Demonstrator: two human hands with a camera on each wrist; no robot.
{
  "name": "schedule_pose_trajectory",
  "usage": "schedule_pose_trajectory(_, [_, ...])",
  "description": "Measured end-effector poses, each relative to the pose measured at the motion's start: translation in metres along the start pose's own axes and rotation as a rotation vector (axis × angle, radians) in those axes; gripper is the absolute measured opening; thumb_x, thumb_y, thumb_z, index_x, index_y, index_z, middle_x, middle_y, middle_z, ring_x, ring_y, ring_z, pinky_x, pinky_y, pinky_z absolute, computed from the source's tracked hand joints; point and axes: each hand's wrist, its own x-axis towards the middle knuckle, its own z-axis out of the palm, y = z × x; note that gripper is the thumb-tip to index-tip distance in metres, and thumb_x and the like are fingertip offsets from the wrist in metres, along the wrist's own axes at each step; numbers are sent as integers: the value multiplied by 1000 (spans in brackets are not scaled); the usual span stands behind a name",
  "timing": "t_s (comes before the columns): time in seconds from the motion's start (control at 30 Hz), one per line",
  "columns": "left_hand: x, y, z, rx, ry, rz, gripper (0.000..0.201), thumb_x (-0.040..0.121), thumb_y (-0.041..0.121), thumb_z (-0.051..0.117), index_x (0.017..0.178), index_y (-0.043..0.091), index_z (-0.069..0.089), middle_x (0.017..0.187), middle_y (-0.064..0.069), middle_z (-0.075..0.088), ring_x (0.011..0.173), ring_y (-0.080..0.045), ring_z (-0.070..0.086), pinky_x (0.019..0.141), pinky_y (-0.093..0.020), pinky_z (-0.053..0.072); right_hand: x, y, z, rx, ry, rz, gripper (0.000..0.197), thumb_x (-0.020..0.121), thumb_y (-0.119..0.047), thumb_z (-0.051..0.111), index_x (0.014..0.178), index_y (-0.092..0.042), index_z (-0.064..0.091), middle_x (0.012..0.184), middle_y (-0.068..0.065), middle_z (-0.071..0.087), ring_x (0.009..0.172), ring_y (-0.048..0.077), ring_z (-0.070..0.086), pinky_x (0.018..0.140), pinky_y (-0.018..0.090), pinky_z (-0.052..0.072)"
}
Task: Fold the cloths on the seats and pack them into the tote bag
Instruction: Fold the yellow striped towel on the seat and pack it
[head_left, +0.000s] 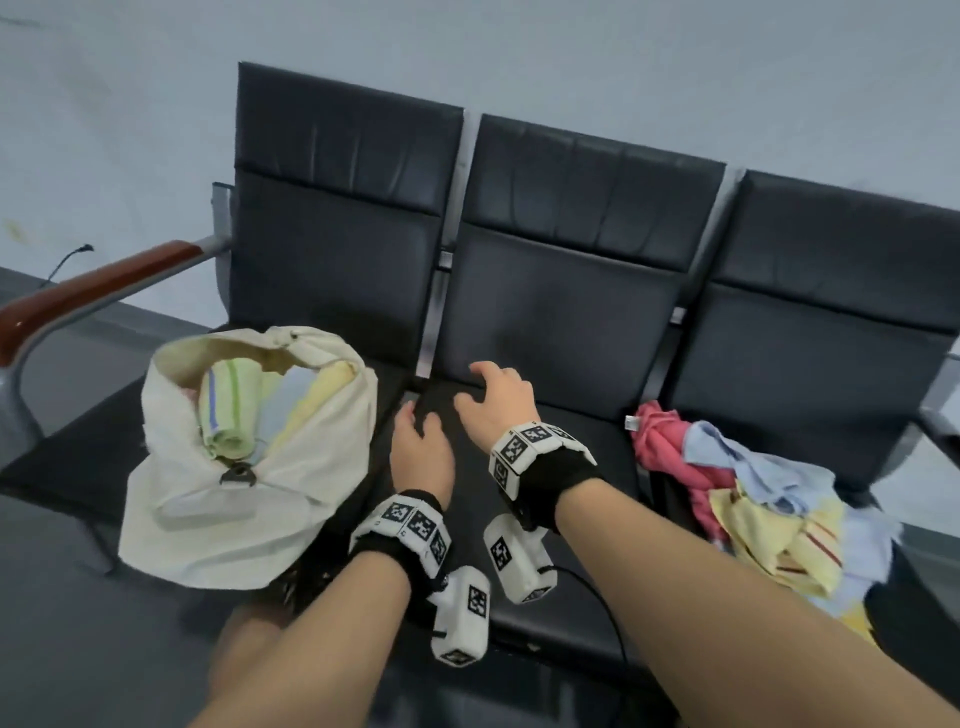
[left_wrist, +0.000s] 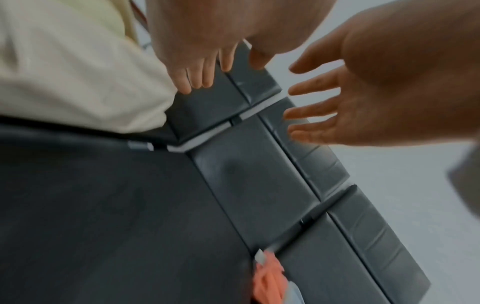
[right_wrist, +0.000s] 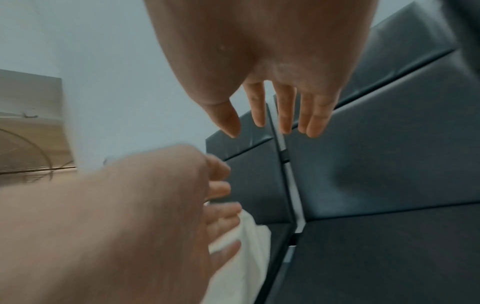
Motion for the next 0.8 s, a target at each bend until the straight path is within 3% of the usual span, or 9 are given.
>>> schedule_pose_trajectory(0.07, [-29, -7, 37, -43, -33, -90, 48, 103, 25, 44, 151, 20, 36, 153, -6, 43, 137, -24, 43, 109, -33, 32, -9, 29, -25, -12, 23, 47, 51, 93, -29, 53, 143, -23, 42, 143, 6, 43, 133, 27, 33, 105, 38, 38])
schedule_pose_trajectory(0.13, [-56, -12, 74, -8, -113, -94, 49, 103, 27, 44, 151, 21, 35, 153, -7, 43, 136, -25, 45, 107, -35, 34, -19, 61, -48, -28, 43, 103, 51, 93, -30, 53, 143, -23, 43, 142, 6, 44, 133, 27, 35, 105, 39, 39])
schedule_pose_trajectory(0.33, [-102, -8, 160, 317, -501, 252, 55, 99, 32, 51, 151, 22, 36, 154, -4, 40, 137, -23, 43, 111, -42, 38, -41, 152, -108, -38, 118, 251, 51, 88, -30, 56, 138, -22, 49, 135, 7, 53, 126, 29, 47, 105, 42, 42])
schedule_pose_trajectory(0.43, [-109, -4, 191, 466, -625, 370, 57, 98, 27, 53, 152, 22, 34, 156, -2, 38, 141, -20, 38, 114, -37, 35, -50, 193, -130, -34, 171, 311, 40, 86, -30, 56, 125, -21, 60, 119, 7, 62, 113, 29, 57, 96, 39, 48])
schedule_pose_trajectory(0.5, [-112, -4, 211, 557, -685, 432, 58, 97, 25, 53, 152, 20, 34, 155, -2, 39, 142, -21, 37, 113, -37, 35, -56, 218, -140, -32, 197, 355, 31, 85, -31, 55, 114, -20, 63, 108, 8, 66, 103, 30, 62, 90, 39, 51])
schedule_pose_trajectory(0.6, [-118, -9, 241, 666, -756, 487, 63, 93, 27, 55, 152, 21, 33, 154, -4, 41, 140, -23, 40, 112, -41, 37, -62, 261, -147, -22, 177, 411, 33, 87, -21, 56, 119, -14, 60, 111, 10, 65, 105, 30, 60, 89, 34, 48])
schedule_pose_trajectory(0.8, [-132, -26, 294, 786, -862, 555, 64, 89, 24, 57, 150, 21, 36, 151, -5, 42, 138, -23, 42, 110, -42, 39, -66, 339, -143, -30, 180, 488, 37, 90, -34, 58, 124, -20, 58, 116, 11, 64, 111, 34, 58, 93, 39, 46])
